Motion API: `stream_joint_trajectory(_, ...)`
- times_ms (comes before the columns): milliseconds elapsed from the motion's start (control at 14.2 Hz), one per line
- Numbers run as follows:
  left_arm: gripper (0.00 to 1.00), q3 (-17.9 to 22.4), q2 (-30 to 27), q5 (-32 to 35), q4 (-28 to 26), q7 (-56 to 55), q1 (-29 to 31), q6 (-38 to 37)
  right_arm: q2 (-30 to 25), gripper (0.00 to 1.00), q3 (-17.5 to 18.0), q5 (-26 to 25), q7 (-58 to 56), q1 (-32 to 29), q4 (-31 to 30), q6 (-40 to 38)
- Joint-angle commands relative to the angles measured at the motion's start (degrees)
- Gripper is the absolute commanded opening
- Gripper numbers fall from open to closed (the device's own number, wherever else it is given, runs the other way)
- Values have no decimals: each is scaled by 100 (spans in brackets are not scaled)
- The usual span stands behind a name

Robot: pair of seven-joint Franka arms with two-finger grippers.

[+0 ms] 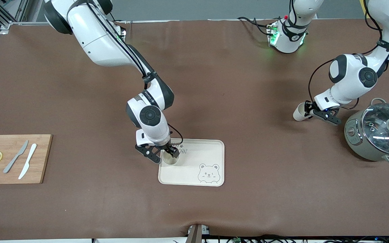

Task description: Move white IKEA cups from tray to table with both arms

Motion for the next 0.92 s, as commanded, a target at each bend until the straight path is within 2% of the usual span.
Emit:
stream_joint_trajectory(0, 74, -99, -19, -40, 37, 101, 87, -67, 94, 100, -40, -131, 151, 42, 153, 11)
stream_joint_trajectory(282, 83, -108, -72, -40, 29, 110, 87, -67, 68, 46, -40, -105, 142, 42, 170, -33)
stream_joint_trajectory(423, 88, -152, -124, -49, 29, 119, 87, -67, 68, 31, -40, -104, 134, 50, 179, -33)
stream_joint_trajectory(705, 89, -161, -379, -49, 2, 127, 87, -93, 68, 0, -40, -131, 134, 50, 170, -42)
stream_joint_trajectory(846, 90, -169, -458, -49, 20, 136, 96, -268, 68, 0, -40, -140, 134, 50, 170, -33)
